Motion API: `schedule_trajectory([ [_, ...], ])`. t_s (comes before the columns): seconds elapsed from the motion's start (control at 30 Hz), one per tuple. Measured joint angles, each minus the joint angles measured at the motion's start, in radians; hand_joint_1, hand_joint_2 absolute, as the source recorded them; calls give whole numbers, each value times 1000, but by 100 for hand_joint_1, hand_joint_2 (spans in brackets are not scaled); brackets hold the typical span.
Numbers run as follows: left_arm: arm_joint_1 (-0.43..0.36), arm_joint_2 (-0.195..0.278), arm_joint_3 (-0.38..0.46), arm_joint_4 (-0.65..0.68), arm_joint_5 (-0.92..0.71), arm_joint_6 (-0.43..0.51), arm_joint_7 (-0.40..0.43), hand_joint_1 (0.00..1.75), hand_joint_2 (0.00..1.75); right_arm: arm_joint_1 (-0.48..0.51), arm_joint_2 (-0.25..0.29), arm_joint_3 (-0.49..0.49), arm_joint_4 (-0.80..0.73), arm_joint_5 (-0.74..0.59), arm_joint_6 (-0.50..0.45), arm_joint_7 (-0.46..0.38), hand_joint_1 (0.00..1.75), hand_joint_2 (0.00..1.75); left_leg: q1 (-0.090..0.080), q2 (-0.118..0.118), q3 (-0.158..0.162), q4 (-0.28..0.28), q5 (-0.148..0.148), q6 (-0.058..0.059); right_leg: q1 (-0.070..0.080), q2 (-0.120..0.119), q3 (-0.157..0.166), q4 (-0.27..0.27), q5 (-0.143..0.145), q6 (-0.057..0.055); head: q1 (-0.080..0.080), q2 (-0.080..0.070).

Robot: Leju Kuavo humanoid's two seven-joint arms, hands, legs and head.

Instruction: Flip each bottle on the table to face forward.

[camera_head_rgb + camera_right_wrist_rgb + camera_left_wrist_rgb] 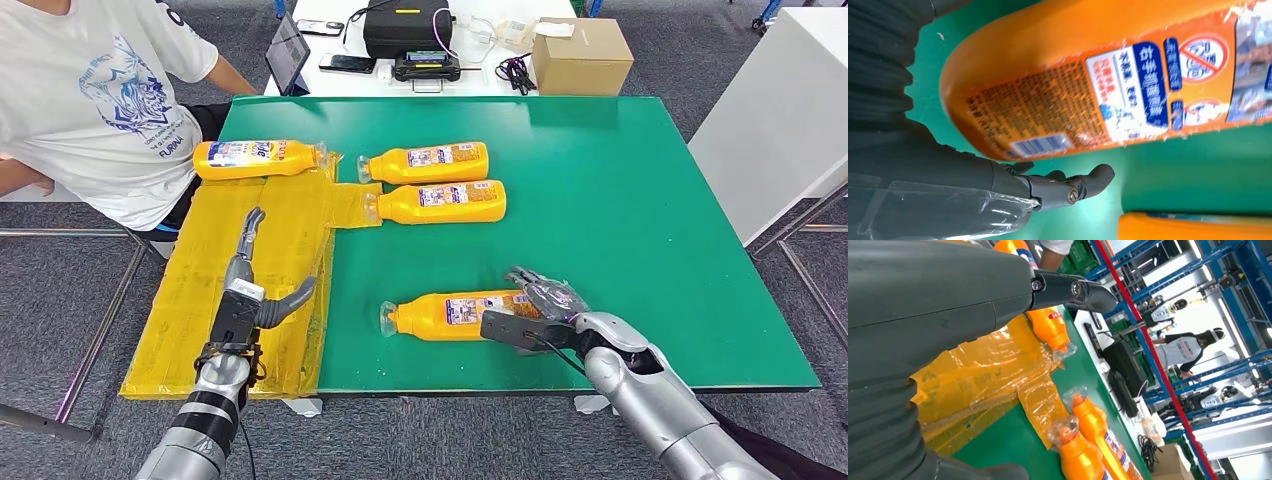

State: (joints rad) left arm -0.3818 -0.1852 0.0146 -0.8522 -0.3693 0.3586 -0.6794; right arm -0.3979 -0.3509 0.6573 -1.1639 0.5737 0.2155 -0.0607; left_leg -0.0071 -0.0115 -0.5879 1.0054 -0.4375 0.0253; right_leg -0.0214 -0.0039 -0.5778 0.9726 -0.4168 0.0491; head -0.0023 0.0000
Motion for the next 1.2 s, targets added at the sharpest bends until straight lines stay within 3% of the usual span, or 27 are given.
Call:
schedule_trajectory([
  [0.43,-9,-4,-15,27,1,-7,0,0,175,-29,7,37,47,5,0,6,0,175,0,0,0,0,0,0,0,0,0,0,0,0,0,0],
  [1.07,-24,-18,-31,95,3,-12,0,0,175,-89,76,117,135,16,-20,9,0,175,0,1,0,0,0,0,0,0,0,0,0,0,0,0],
  [1.1,-24,-18,-31,96,3,-12,0,0,175,-89,78,119,136,16,-21,9,10,175,0,1,0,0,0,0,0,0,0,0,0,0,0,0],
  [1.13,-24,-18,-31,97,3,-12,0,0,175,-89,79,120,138,16,-22,9,34,175,0,1,0,0,0,0,0,0,0,0,0,0,0,0],
  [1.2,-24,-19,-31,99,3,-12,0,0,175,-90,81,122,140,16,-23,9,112,175,0,1,1,0,0,0,0,0,0,0,0,0,0,0],
])
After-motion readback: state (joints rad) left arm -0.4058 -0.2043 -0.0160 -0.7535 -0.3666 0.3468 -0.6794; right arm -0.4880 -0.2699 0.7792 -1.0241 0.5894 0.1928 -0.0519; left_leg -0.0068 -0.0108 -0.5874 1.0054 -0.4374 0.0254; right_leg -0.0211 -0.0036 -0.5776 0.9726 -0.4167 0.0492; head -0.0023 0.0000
